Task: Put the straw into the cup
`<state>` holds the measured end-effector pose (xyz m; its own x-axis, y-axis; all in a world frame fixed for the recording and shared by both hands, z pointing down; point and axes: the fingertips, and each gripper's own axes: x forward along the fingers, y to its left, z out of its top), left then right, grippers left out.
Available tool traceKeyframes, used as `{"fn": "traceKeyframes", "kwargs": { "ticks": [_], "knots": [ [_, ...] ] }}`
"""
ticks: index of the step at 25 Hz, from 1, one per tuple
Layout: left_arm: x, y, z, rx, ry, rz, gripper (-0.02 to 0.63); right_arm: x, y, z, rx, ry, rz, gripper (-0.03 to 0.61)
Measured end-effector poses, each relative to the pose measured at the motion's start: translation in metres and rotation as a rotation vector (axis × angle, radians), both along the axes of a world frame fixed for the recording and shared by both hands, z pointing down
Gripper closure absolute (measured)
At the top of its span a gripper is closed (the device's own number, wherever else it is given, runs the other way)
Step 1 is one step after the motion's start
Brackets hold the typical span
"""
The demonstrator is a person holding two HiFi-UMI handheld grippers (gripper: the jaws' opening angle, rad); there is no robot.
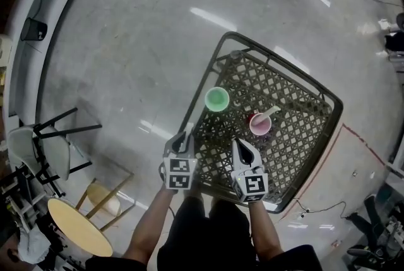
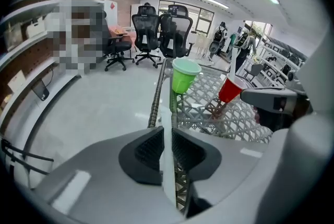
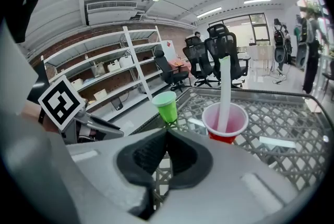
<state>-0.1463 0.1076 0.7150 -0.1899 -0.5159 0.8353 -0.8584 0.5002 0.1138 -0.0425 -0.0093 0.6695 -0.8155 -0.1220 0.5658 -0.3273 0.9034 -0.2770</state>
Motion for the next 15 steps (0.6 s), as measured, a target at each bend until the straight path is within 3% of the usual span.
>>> {"fn": "traceKeyframes", "kwargs": {
  "ticks": [15],
  "knots": [
    [-0.002,-0.044,-0.102,0.293,-0.19,0.015,0.561,0.002,-0.029,-0.056,0.12,-0.086,0.004,0.575]
  ]
}}
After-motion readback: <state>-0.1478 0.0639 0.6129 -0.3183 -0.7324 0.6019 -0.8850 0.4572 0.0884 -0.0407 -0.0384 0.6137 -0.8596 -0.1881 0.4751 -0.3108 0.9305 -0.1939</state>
